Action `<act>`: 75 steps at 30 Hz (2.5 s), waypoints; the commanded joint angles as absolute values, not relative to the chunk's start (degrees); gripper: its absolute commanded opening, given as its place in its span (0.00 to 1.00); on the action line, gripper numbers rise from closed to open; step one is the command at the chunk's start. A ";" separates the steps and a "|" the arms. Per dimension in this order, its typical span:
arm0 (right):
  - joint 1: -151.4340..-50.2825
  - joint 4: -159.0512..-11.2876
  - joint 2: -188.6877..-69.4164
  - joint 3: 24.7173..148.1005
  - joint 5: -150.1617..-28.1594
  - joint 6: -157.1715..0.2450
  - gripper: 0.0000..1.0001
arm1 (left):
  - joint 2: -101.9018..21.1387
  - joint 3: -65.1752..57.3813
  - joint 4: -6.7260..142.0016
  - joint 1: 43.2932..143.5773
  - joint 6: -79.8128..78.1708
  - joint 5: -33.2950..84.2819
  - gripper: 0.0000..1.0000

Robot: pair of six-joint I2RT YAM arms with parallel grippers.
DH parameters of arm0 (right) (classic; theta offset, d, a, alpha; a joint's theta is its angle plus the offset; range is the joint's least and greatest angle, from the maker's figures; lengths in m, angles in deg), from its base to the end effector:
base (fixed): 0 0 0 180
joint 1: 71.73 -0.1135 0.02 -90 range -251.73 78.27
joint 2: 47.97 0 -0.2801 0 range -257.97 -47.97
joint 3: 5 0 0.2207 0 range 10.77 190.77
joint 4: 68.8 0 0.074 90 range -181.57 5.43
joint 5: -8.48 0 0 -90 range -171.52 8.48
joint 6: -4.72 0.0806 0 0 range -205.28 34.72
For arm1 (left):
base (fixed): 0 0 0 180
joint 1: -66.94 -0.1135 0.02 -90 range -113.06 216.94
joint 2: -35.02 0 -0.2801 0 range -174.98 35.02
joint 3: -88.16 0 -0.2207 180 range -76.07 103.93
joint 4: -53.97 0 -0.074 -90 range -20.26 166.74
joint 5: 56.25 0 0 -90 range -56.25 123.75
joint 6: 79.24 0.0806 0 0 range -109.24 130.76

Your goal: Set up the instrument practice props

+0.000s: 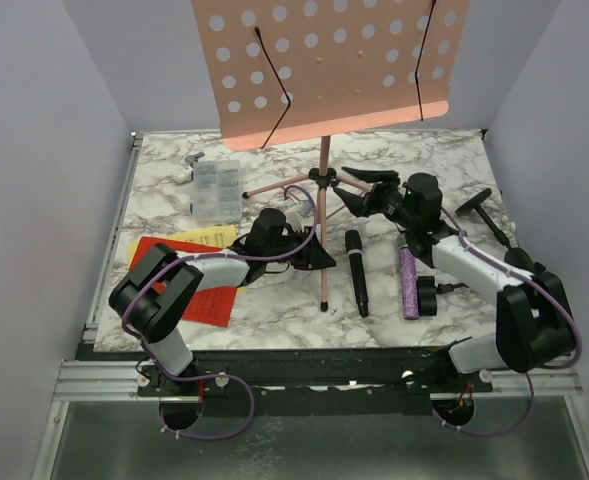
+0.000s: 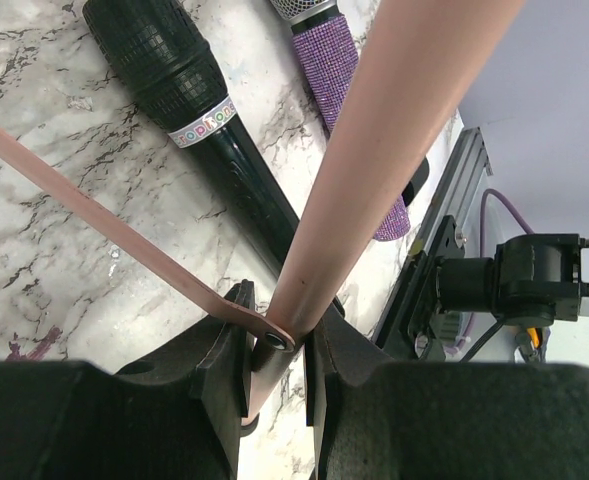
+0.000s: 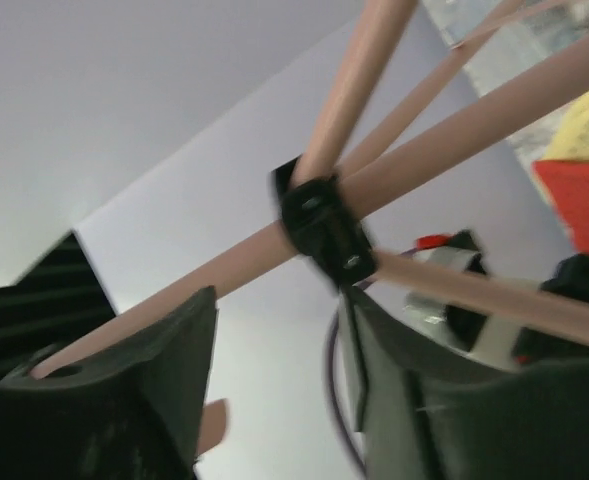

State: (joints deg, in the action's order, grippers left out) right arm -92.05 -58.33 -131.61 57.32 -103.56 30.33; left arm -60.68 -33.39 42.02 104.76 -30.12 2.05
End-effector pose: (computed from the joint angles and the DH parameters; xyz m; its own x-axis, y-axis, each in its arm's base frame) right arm 0.3089 0.1466 0.2836 -0.5256 0.6967 0.4882 0.4477 -0.2615 0.8551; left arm 0.2524 -0.2495 0.1977 -0.8423 -0.0511 -0.5366 0.4572 0.4594 -0.7615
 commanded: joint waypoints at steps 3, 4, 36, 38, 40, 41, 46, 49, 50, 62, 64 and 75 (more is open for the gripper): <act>-92.38 -64.63 -116.09 52.83 -90.40 25.37 0.79 | -63.06 -35.16 54.01 104.46 -31.14 6.09 0.00; -92.36 -65.38 -113.69 51.19 -87.11 18.09 0.84 | -63.07 -35.14 54.00 104.39 -31.14 5.90 0.00; -92.38 -46.74 -125.96 52.32 -129.68 -154.31 0.60 | -61.62 -34.93 54.12 104.46 -30.99 4.57 0.00; -92.41 -46.52 -126.57 52.12 -129.43 -154.24 0.60 | -61.61 -34.88 54.18 104.46 -30.99 4.59 0.00; -92.45 -45.03 -127.81 52.16 -129.18 -153.45 0.60 | -61.58 -34.91 54.17 104.46 -30.99 4.67 0.00; -92.44 -43.84 -128.46 52.19 -128.68 -153.12 0.60 | -61.63 -34.93 54.18 104.46 -30.99 4.68 0.00; -92.47 -35.89 -131.97 53.34 -123.98 -141.18 0.45 | -61.48 -35.01 54.18 104.46 -30.90 4.90 0.00; -92.47 -40.16 -132.53 55.31 -124.98 -140.25 0.42 | -61.55 -35.02 54.18 104.40 -30.86 4.92 0.00; -92.47 -40.07 -132.80 55.43 -125.24 -139.89 0.42 | -61.59 -35.00 54.17 104.42 -30.90 4.84 0.00; -92.71 -39.19 -133.41 57.17 -124.80 -128.38 0.33 | -61.59 -35.02 54.18 104.45 -30.81 4.93 0.00; -92.94 -37.82 -133.31 56.77 -123.63 -123.88 0.28 | -61.62 -35.02 54.13 104.41 -30.81 4.86 0.00; -93.22 -21.49 -133.21 52.75 -109.49 -47.49 0.00 | -61.68 -34.89 54.17 104.46 -30.90 4.64 0.00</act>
State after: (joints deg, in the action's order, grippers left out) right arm -92.79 -33.16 -133.16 53.84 -116.83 -91.39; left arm -60.02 -33.32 42.87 104.82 -29.82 2.47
